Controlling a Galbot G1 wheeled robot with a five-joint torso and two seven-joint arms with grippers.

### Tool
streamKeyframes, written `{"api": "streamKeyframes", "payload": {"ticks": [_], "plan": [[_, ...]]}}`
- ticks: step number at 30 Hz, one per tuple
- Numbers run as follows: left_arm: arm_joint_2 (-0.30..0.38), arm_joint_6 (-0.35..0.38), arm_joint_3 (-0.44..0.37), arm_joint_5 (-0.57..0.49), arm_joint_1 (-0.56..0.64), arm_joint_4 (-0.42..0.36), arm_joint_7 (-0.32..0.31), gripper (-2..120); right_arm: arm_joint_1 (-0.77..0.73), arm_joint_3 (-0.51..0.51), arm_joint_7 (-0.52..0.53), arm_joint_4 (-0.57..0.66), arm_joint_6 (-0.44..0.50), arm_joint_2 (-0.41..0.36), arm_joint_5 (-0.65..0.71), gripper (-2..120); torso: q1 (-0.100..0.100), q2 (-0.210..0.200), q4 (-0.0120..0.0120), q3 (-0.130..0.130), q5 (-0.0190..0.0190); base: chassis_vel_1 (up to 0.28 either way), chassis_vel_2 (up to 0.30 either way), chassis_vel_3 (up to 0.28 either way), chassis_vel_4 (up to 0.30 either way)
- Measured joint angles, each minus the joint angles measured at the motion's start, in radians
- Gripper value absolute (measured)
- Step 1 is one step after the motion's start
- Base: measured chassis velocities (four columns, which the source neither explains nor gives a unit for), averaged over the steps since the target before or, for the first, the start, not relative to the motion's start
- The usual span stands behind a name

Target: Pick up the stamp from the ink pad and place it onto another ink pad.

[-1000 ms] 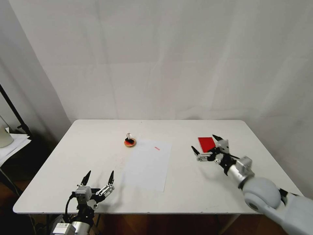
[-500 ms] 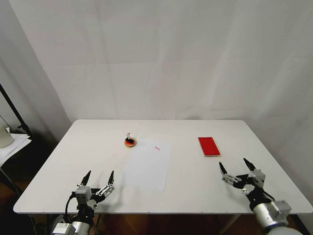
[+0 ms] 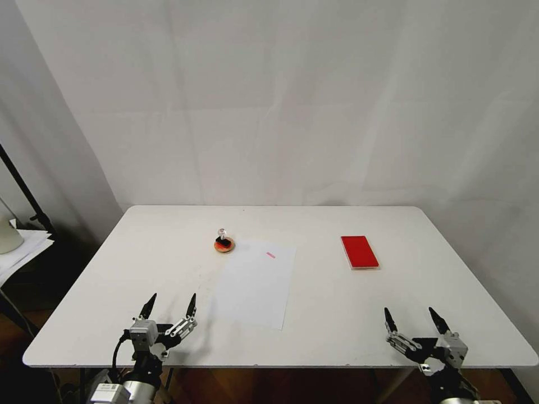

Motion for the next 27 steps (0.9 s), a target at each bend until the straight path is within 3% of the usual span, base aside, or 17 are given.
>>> {"api": "streamKeyframes", "payload": {"ticks": [27], "plan": [[0.000,0.000,0.000,0.000,0.000,0.000,0.000,100,0.007,0.001,-0.001,0.022,-0.011,-0.007,-0.010,100,0.000,0.000,0.0000,0.000,-0.0001,0.000,0.000,0.000,0.000]]}}
